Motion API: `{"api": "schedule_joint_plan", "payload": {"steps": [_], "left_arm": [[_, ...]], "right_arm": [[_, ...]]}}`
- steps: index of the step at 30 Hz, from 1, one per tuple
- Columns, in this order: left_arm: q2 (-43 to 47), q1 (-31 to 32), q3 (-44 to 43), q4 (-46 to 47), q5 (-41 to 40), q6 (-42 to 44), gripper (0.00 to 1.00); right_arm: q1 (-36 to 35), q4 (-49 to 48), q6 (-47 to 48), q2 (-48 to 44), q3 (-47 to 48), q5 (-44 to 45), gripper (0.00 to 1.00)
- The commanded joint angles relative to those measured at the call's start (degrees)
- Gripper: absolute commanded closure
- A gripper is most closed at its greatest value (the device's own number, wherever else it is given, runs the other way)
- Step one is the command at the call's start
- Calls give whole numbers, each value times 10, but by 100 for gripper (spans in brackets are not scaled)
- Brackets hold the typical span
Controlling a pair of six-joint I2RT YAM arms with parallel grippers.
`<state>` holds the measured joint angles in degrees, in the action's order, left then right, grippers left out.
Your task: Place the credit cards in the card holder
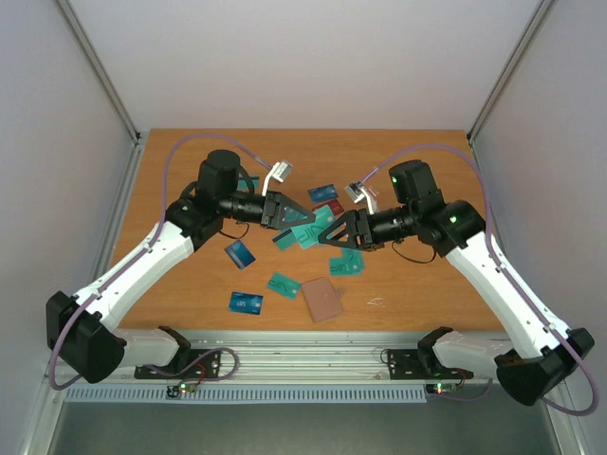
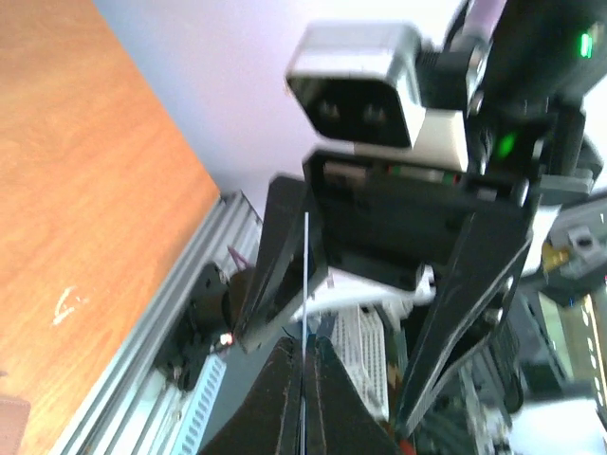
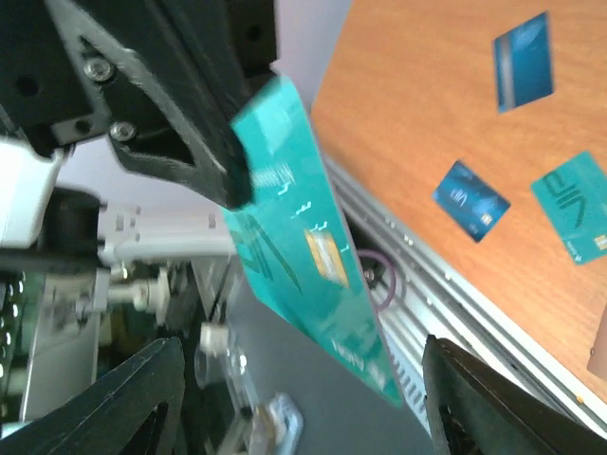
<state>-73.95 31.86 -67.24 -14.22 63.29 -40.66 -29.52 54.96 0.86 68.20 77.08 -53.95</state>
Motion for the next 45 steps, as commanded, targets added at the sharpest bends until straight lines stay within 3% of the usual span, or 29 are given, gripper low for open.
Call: {"api": "schedule_joint_plan", "payload": {"steps": [1, 4, 13, 19, 32, 36, 39, 42, 45], "left_arm": [[29, -2, 13, 134, -127, -127, 100], [40, -1, 36, 182, -190, -178, 100], [42, 5, 58, 229, -236, -239, 100], [55, 7, 67, 239, -274, -261, 100], [46, 27, 79, 252, -302, -277, 100], [49, 30, 90, 247, -309, -273, 99], [48, 30, 100, 225, -302, -261, 77], [58, 33, 106, 132, -300, -204, 56], [72, 49, 111, -13, -325, -107, 51]], "right_arm": [[3, -243, -228, -57, -80, 82, 30], [2, -355, -313, -70, -135, 104, 31], [1, -421, -342, -50, -124, 157, 40], [1, -453, -365, -30, -108, 157, 63], [1, -473, -369, -8, -95, 144, 92], [1, -431, -350, -18, -89, 148, 94], [1, -345, -314, -28, -76, 157, 96], [2, -182, -250, -40, -58, 175, 99], [2, -32, -175, -68, -66, 221, 99]]}}
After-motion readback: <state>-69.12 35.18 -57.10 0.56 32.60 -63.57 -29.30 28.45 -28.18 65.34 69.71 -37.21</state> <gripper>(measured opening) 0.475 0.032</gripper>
